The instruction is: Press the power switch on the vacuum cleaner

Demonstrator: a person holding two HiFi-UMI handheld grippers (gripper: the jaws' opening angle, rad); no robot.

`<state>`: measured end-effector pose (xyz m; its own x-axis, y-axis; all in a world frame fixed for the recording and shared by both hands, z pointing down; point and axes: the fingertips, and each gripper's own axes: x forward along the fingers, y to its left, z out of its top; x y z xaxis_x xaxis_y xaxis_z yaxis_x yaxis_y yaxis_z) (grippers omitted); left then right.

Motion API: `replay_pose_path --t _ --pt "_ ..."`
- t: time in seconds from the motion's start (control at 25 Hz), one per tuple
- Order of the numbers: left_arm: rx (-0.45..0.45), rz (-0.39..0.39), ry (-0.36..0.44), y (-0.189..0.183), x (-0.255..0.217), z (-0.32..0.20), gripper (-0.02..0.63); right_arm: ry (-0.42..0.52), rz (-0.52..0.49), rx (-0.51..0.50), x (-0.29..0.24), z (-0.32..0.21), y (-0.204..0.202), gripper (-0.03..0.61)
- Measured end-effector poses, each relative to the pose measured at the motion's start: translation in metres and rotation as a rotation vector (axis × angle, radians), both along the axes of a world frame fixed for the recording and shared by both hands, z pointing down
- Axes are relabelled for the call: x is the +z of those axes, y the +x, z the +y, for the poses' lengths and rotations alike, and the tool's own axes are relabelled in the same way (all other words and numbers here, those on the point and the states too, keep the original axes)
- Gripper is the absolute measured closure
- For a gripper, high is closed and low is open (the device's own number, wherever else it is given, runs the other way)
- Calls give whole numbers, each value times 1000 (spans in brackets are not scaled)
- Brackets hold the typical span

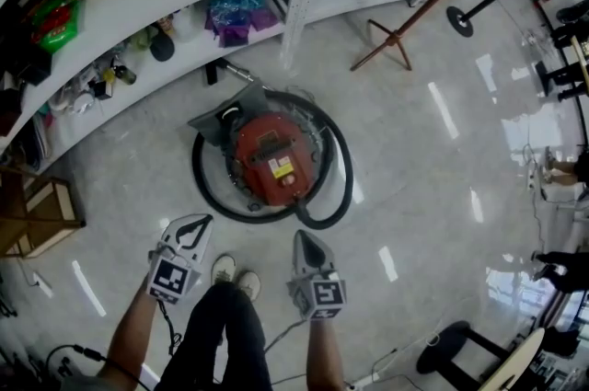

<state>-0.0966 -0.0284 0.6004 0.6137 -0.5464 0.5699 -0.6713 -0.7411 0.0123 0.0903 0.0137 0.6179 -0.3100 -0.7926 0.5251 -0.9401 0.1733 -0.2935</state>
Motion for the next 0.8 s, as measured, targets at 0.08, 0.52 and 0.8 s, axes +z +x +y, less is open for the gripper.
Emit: replay_pose_path --t 0.08,0.52,0.8 --pt "0 2 -9 -1 9 1 607 -6 -6 -8 10 -2 -3 568" --pt "2 4 -61 1 61 13 607 -14 -11 -28 56 -12 -10 568" --pt "-11 5 -66 -5 72 8 607 -20 -9 -32 74 -23 -10 568"
